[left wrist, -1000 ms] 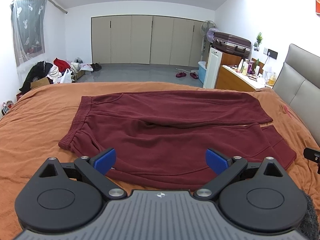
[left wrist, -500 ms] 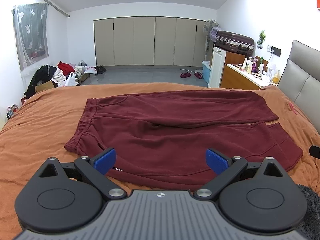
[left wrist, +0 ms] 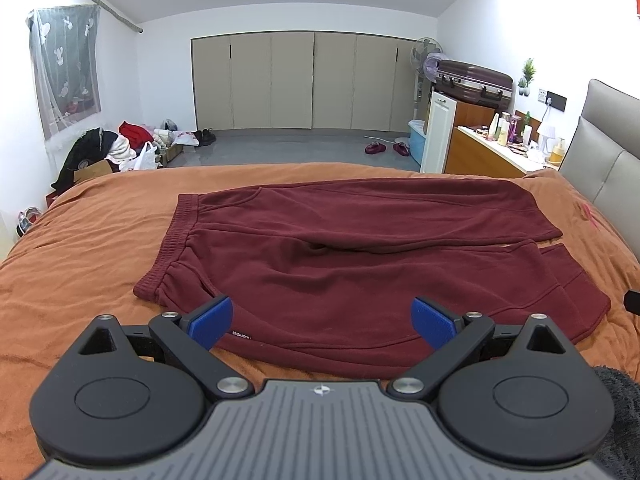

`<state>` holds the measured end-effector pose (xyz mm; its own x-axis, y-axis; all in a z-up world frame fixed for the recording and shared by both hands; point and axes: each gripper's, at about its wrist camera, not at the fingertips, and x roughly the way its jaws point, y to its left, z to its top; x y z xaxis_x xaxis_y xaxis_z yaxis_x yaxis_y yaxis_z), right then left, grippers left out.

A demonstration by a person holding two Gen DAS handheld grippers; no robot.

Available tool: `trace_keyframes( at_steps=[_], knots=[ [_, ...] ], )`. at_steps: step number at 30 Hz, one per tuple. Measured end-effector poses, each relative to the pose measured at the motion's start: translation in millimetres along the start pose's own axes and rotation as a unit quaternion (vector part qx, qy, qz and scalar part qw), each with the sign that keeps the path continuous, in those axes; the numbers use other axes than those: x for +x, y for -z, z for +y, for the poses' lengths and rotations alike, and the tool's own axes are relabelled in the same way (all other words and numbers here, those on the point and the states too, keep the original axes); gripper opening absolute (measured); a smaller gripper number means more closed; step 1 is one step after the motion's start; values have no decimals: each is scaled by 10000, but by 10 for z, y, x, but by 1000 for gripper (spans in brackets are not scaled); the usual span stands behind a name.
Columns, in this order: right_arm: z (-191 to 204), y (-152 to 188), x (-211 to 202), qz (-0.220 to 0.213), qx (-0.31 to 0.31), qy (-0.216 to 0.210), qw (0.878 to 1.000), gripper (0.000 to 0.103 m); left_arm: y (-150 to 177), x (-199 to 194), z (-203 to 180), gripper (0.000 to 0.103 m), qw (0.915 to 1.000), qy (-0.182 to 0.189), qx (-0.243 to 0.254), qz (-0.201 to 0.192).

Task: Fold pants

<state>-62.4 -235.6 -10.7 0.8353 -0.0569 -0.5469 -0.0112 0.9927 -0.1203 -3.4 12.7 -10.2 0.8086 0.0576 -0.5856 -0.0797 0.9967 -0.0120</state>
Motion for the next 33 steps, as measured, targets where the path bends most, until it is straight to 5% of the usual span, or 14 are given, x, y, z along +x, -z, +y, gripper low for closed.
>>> trace_keyframes(
  at_steps=[11,24,30,33],
  knots=[
    [-121,11,-11,5,368,-344,9987,98,44,9,72,103,9998,-157,25,-107],
    [-73,-14,130,-91,188,-272,9994,98,58,120,321,103,9993,-117,-362,-56],
    [-202,33,177,-196,455,-442,9978,98,99,280,630,103,9963,192,-825,-127],
    [-379,82,244,-281,702,-491,9959,98,117,428,871,103,9931,28,-1167,-149]
  ],
)
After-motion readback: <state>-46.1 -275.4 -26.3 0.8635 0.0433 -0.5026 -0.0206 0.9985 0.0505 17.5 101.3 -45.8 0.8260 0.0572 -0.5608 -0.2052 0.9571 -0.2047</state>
